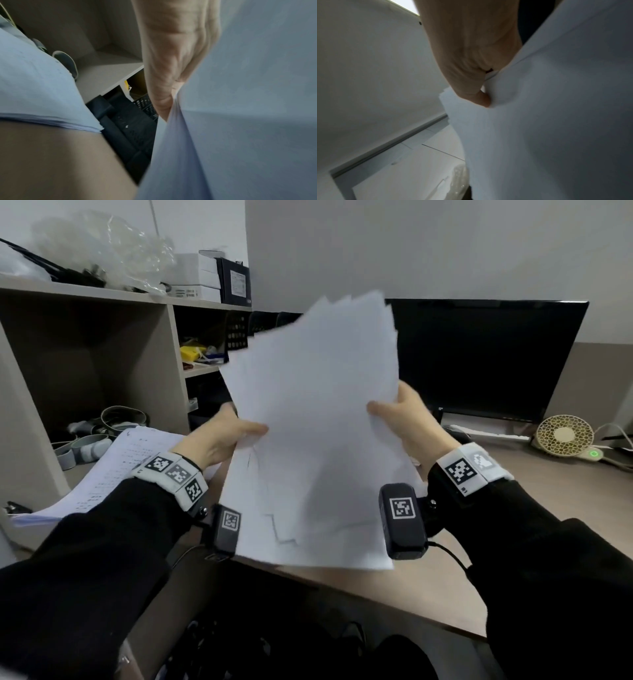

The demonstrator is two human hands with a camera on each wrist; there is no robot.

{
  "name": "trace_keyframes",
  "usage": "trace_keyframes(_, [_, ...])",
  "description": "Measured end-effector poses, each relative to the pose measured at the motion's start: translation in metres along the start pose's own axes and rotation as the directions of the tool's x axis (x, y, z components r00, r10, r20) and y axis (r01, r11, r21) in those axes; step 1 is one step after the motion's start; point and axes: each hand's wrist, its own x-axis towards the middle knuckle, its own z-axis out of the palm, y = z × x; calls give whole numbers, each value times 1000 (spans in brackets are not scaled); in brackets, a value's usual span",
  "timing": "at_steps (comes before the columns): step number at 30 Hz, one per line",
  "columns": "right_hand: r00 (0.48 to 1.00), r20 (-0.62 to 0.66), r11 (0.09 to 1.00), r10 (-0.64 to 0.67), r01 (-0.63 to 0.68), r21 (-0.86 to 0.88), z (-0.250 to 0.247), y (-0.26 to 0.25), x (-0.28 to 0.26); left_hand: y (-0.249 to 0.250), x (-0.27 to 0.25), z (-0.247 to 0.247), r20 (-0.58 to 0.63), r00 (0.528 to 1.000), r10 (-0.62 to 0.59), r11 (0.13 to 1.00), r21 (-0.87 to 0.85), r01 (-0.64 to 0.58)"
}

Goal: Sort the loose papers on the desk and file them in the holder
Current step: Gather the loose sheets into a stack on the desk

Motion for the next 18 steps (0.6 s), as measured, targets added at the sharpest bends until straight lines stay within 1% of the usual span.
trace_keyframes(2, [987,-91,990,-134,137,25,-8,-12,7,23,3,15,-44,992,120,984,-125,-125])
trace_keyframes(4, [962,-144,971,-232,238,26,-18,-23,12,45,8,34,-96,968,232,951,-185,-247])
trace_keyframes(7, [912,-232,933,-337,356,47,-35,-36,16,77,12,59,-202,890,409,865,-223,-448])
trace_keyframes(9, [862,-307,900,-403,434,38,-48,-40,23,96,14,74,-223,835,503,798,-251,-547])
trace_keyframes(11, [831,-351,881,-432,473,36,-60,-38,28,106,16,87,-219,796,565,745,-281,-606])
trace_keyframes(12, [831,-347,882,-434,471,26,-64,-34,30,107,19,94,-205,787,582,734,-283,-617])
trace_keyframes(13, [846,-324,892,-424,452,15,-65,-26,31,103,21,98,-180,790,586,743,-270,-613])
trace_keyframes(14, [868,-295,907,-400,420,7,-66,-15,30,97,25,104,-154,804,575,762,-257,-594])
trace_keyframes(16, [916,-257,948,-307,319,3,-64,10,25,76,33,111,-117,841,528,810,-230,-540])
trace_keyframes(18, [937,-266,973,-226,231,-14,-63,31,20,57,37,113,-109,857,503,838,-180,-515])
